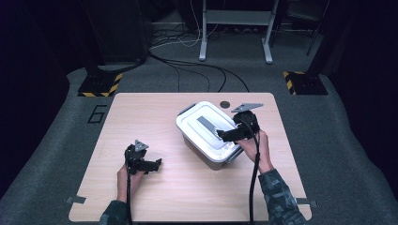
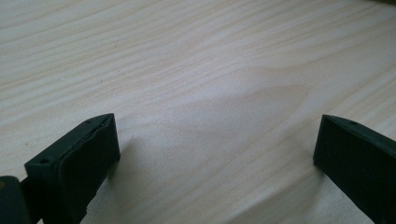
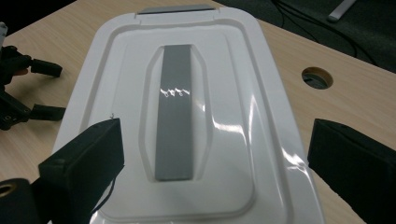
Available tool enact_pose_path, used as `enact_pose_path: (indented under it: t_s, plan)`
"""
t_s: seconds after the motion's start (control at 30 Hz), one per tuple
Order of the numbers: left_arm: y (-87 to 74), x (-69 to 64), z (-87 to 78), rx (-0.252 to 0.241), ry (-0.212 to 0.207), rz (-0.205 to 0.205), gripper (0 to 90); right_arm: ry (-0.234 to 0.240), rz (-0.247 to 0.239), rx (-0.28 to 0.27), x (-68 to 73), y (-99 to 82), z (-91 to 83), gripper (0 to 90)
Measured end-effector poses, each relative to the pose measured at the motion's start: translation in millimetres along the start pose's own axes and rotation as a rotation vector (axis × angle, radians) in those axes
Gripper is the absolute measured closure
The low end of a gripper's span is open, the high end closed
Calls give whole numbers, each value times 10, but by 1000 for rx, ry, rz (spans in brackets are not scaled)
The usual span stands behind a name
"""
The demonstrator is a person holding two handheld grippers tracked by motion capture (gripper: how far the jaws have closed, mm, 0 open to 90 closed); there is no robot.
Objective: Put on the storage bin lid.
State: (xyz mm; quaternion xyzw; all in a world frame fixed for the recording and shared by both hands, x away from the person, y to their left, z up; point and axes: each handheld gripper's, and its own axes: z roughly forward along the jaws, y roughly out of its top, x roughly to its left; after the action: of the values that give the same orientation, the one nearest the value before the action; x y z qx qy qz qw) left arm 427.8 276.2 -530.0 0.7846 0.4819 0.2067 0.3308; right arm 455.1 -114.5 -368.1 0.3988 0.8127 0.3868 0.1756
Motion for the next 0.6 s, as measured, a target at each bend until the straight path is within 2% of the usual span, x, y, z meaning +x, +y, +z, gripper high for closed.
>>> enact_pose_path:
  t_s: [0.27,0.43,0.6]
  plan:
    - [0,0,0,0,0,0,0,-48,38,-25,-170,-258,-281,24]
    - [1,0,-2,3,1,1,0,-73,91,-45,-314,-509,-448,24]
    - [3,0,-5,7,1,2,1,-101,141,-37,-451,-803,-556,24]
